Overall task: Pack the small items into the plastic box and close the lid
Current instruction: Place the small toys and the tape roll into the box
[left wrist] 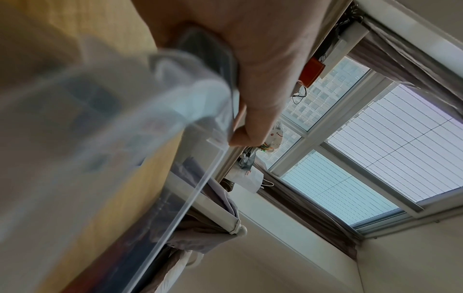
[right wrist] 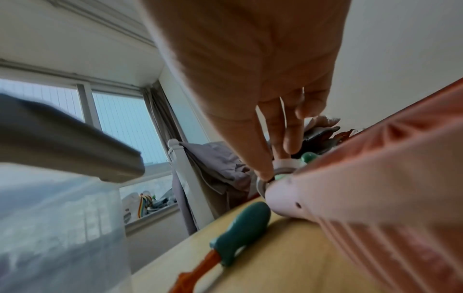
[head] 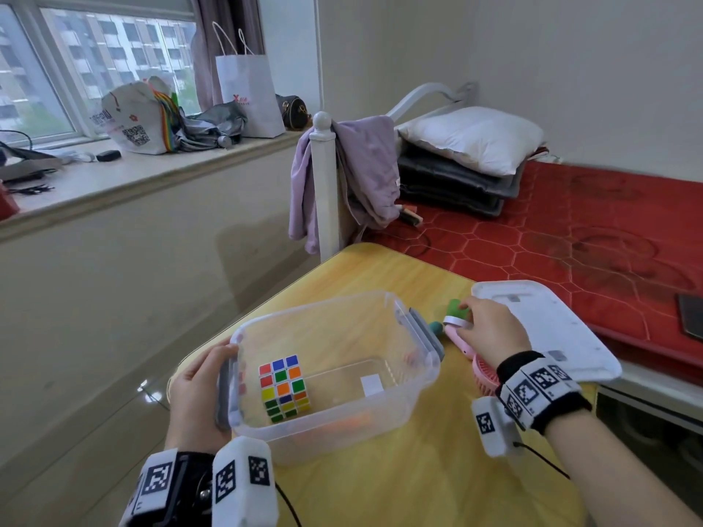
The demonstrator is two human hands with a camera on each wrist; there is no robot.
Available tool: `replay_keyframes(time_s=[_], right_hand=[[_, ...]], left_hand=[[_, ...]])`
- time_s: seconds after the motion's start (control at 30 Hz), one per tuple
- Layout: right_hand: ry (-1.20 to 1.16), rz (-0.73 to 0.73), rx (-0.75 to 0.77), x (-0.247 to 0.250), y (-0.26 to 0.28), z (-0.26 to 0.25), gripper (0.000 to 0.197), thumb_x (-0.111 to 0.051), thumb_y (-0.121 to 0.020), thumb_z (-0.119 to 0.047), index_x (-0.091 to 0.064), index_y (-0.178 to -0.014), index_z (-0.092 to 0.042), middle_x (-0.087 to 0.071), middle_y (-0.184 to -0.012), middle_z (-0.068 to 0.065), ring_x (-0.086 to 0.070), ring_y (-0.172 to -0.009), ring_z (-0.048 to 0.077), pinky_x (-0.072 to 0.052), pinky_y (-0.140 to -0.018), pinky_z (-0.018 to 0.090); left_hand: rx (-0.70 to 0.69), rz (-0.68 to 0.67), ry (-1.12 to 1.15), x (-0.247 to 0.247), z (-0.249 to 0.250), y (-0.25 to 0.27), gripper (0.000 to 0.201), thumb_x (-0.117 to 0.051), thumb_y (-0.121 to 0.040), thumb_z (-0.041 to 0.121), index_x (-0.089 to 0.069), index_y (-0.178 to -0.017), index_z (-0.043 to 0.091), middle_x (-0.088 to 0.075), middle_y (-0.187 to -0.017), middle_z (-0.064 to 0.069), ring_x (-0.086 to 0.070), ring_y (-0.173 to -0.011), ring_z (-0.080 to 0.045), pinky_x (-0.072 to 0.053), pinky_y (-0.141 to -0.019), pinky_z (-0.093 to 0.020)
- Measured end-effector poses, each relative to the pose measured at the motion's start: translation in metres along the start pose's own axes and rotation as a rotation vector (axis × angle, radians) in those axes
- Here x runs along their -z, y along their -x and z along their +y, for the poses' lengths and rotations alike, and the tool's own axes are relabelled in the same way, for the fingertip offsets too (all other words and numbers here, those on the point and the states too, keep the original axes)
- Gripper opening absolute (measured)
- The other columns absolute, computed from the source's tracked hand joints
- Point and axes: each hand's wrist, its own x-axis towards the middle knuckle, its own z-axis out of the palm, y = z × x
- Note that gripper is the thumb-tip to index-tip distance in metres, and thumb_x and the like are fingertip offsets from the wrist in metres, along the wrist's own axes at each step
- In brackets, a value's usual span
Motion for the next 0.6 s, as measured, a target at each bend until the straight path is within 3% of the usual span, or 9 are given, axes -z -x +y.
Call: replay_keyframes(time_s=[0.17, 0.27, 0.37, 0.43, 0.53, 0.6], right_hand=[[-0.024, 0.019, 0.010, -0.012, -0.008, -0.001, 0.018, -0.061, -0.086, -0.011, -0.073, -0.098, -0.004, -0.070, -0.099, 0.014, -0.065, -0.092, 0.029, -0.054, -0.079, 0.040], [-0.129, 0.099, 0.053, -0.007, -0.009, -0.003, 0.017, -0.065, -0.089, -0.020, -0.071, -0.097, -0.007, -0.067, -0.097, 0.011, -0.063, -0.089, 0.026, -0.048, -0.073, 0.032], [-0.274, 0.209, 0.145, 0.011, -0.002, -0.018, 0.018, -0.068, -0.089, -0.029, -0.072, -0.094, -0.013, -0.064, -0.093, 0.004, -0.058, -0.074, 0.011, -0.041, -0.061, 0.019], [-0.319, 0.259, 0.252, 0.031, 0.010, -0.037, 0.019, -0.067, -0.089, -0.032, -0.071, -0.095, -0.015, -0.063, -0.090, 0.000, -0.056, -0.071, 0.006, -0.037, -0.061, 0.010], [-0.451, 0.280, 0.431, 0.065, 0.034, -0.073, 0.015, -0.065, -0.087, -0.029, -0.072, -0.094, -0.017, -0.064, -0.085, -0.004, -0.060, -0.073, 0.007, -0.044, -0.064, 0.012], [-0.549, 0.205, 0.500, 0.082, 0.049, -0.094, 0.011, -0.066, -0.087, -0.021, -0.072, -0.096, -0.017, -0.067, -0.086, -0.005, -0.064, -0.072, 0.009, -0.050, -0.067, 0.015]], left_hand=[[0.011, -0.008, 0.005, -0.002, 0.001, 0.003, 0.010, -0.062, -0.095, 0.013, -0.072, -0.098, 0.013, -0.067, -0.090, -0.011, -0.062, -0.073, -0.022, -0.050, -0.039, -0.018], [0.010, -0.019, 0.011, -0.002, 0.002, 0.004, 0.012, -0.061, -0.095, 0.013, -0.072, -0.101, 0.012, -0.067, -0.090, -0.012, -0.062, -0.073, -0.022, -0.051, -0.040, -0.018], [0.018, -0.015, 0.025, -0.002, 0.001, 0.004, 0.011, -0.062, -0.095, 0.013, -0.072, -0.100, 0.013, -0.067, -0.089, -0.011, -0.062, -0.073, -0.023, -0.051, -0.039, -0.019], [0.018, -0.026, 0.042, -0.003, 0.000, 0.004, 0.012, -0.062, -0.095, 0.014, -0.072, -0.102, 0.012, -0.070, -0.084, -0.009, -0.063, -0.073, -0.023, -0.051, -0.040, -0.020], [0.023, -0.037, 0.066, -0.005, -0.001, 0.003, 0.015, -0.064, -0.095, 0.014, -0.073, -0.105, 0.010, -0.074, -0.066, -0.001, -0.067, -0.064, -0.018, -0.051, -0.041, -0.020], [0.022, -0.039, 0.063, -0.006, -0.002, 0.001, 0.019, -0.064, -0.095, 0.015, -0.073, -0.110, 0.007, -0.073, -0.073, -0.003, -0.067, -0.063, -0.016, -0.051, -0.042, -0.019]])
